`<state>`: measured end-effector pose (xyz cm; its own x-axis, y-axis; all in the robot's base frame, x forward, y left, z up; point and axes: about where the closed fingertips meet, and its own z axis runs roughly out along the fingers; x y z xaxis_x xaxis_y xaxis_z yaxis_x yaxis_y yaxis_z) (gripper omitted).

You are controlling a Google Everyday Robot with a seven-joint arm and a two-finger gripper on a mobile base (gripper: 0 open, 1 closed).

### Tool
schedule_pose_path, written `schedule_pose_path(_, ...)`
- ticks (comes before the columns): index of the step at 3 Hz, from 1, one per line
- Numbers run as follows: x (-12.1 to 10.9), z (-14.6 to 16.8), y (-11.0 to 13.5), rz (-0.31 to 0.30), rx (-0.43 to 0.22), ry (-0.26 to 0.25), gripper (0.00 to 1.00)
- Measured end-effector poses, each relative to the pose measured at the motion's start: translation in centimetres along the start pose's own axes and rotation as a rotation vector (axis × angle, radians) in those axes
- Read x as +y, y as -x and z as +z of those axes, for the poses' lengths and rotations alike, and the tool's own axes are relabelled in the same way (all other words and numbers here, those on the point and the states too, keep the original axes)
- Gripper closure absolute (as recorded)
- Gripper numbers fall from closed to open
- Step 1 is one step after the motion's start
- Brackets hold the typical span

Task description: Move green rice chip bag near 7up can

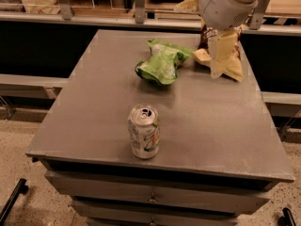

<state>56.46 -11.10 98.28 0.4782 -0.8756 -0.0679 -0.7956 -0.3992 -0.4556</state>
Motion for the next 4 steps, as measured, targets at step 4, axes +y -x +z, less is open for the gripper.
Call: schedule_pose_path(4,-3.5,6.7,-3.6,-0.277,0.143,0.033,0.0)
